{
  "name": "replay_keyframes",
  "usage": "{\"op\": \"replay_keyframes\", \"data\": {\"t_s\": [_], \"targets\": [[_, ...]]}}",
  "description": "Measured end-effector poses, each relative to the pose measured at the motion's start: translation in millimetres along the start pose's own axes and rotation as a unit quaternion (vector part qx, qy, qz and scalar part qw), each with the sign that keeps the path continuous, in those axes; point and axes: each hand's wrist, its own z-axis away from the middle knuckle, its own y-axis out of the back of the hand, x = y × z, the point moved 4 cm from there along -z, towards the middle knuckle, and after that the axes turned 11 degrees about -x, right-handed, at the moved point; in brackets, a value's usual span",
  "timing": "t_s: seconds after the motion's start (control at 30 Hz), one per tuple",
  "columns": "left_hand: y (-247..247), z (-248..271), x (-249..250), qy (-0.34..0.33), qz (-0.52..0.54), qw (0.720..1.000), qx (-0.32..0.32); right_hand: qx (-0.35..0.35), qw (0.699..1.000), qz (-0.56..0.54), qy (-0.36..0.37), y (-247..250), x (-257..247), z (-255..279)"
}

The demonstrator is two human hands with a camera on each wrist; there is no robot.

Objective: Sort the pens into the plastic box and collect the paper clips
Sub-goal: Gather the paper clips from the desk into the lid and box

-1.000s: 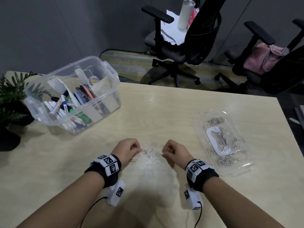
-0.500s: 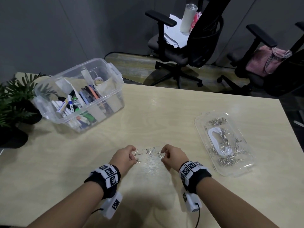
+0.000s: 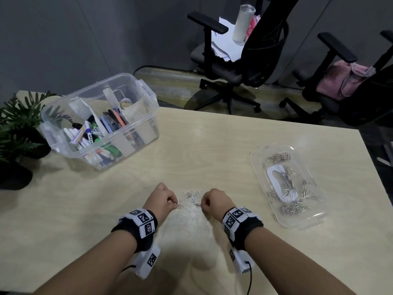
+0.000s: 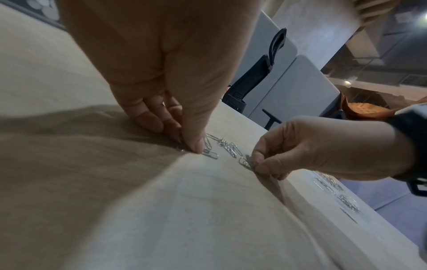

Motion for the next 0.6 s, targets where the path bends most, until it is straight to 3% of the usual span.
{"op": "replay_keyframes", "data": {"t_s": [0.4, 0.6], "targets": [[-4, 6, 0, -0.015, -0.002, 1.0, -0.009, 0.013, 0.995, -0.086, 0.054, 7, 4, 3], [-4, 2, 0, -0.02, -0.086, 0.996, -0.027, 0.053, 0.991, -0.107, 0.061, 4, -1, 2]]}}
